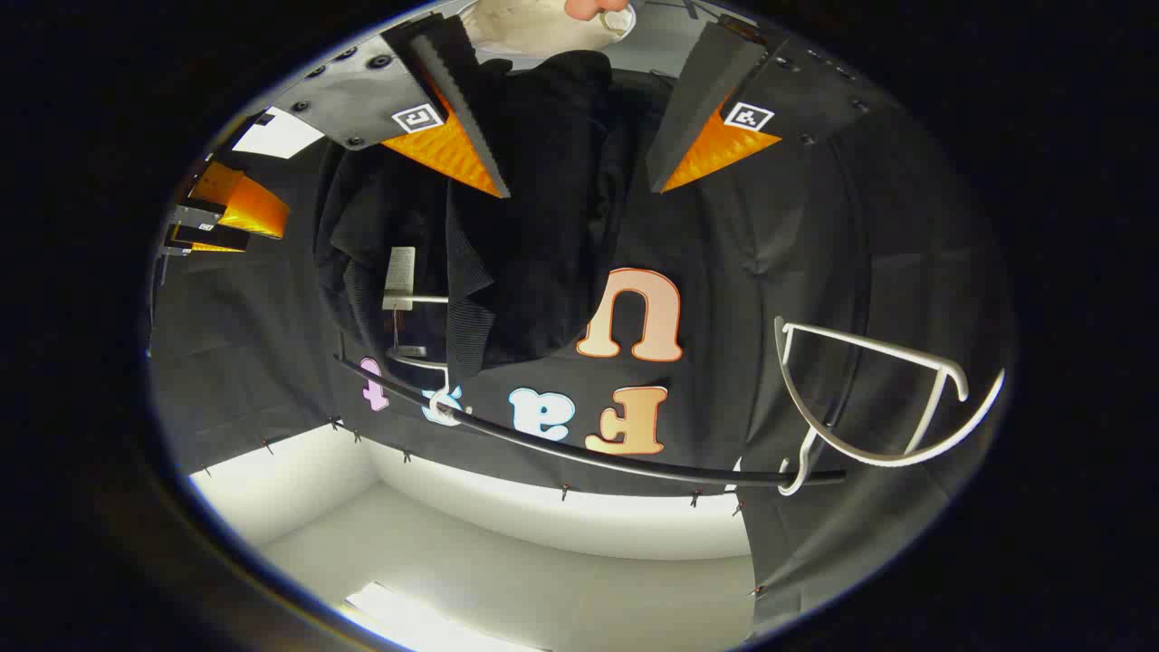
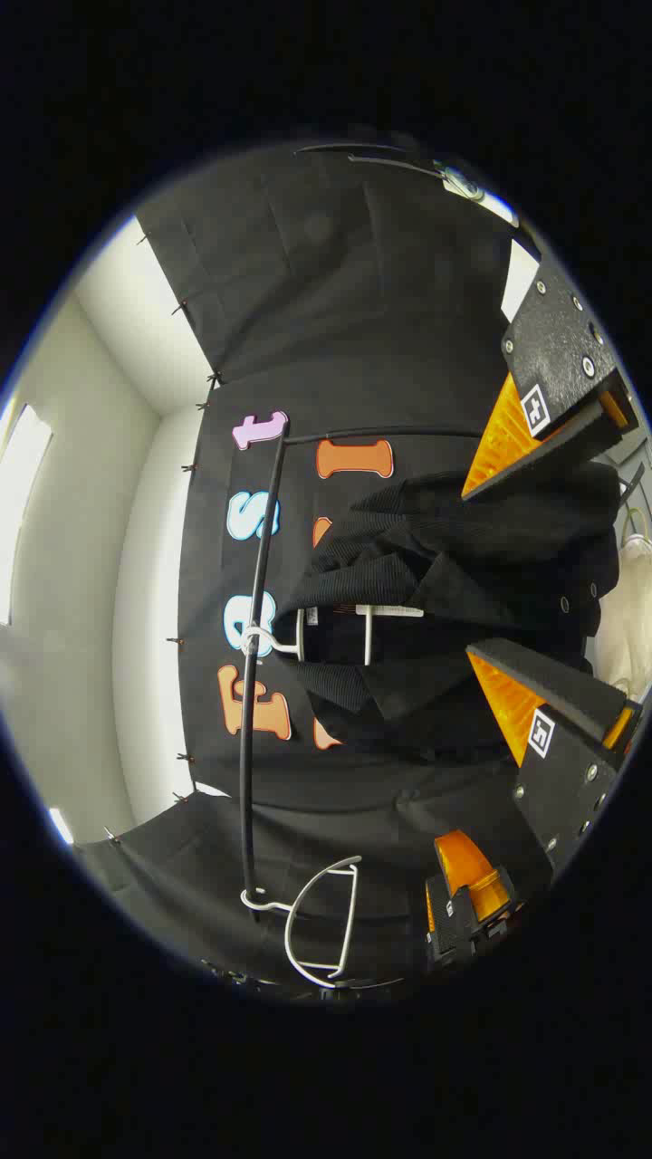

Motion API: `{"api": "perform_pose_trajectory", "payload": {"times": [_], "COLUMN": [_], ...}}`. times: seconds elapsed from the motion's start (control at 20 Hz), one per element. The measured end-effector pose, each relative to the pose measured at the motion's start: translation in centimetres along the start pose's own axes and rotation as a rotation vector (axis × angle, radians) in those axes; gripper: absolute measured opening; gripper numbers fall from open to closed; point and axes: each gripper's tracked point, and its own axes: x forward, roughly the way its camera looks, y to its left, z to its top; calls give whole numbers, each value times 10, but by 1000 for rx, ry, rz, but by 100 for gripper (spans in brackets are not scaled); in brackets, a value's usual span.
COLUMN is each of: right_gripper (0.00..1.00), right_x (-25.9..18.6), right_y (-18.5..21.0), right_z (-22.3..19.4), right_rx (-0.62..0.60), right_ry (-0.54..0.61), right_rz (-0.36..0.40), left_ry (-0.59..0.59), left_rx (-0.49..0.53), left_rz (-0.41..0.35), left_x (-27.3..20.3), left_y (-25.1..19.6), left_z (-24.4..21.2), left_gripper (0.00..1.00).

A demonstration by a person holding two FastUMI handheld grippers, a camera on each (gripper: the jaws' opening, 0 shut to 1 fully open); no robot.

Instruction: Grasp the clothes on the hanger with both hands and then place them into the laundry hamper below.

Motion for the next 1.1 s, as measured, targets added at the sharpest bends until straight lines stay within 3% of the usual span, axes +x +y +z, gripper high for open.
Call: {"api": "perform_pose_trajectory", "payload": {"times": [0.05, 0.15, 0.2, 0.8, 1.0, 1.1], "right_gripper": [99, 99, 93, 93, 93, 93], "right_x": [0, 0, 0, 0, 20, 37], "right_y": [0, 0, 0, 11, 20, 29], "right_z": [0, -2, -1, -7, -9, -16], "right_rx": [1, 5, 6, 25, 31, 72], "right_ry": [0, 0, 1, 20, 33, 62], "right_rz": [0, -1, -2, 13, 23, 40], "left_ry": [0, -3, -5, -2, -2, -6], "left_rx": [2, 4, 5, -4, -9, -10], "left_rz": [1, 1, 1, 25, 36, 40], "left_x": [1, 0, 0, -10, -14, -16], "left_y": [0, -1, -1, 16, 22, 25], "left_z": [0, 1, 1, 1, 0, 2], "left_gripper": [96, 93, 96, 94, 100, 96]}}
